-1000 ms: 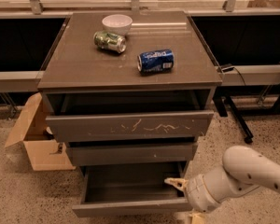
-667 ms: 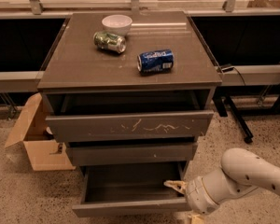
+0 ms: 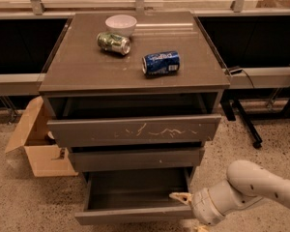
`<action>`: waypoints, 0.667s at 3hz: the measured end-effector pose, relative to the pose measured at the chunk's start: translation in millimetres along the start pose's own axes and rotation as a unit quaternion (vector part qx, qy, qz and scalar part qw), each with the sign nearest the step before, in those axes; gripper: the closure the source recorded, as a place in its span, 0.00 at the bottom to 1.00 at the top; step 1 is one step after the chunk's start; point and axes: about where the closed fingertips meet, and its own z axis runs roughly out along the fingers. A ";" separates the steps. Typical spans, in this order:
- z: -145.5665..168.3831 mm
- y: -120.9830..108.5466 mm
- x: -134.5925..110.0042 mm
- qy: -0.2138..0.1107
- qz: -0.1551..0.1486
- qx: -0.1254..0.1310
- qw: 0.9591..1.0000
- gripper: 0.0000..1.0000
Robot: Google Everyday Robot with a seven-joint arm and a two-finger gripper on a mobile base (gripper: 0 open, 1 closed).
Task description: Close bottom drawer
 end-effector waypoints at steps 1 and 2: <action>54.1 2.0 80.0 -0.022 0.038 -0.014 0.999 0.00; 103.7 0.7 144.9 -0.020 0.068 -0.032 0.997 0.00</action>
Offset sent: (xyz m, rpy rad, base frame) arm -0.0305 -0.0405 -0.2252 0.0014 0.1735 -0.0870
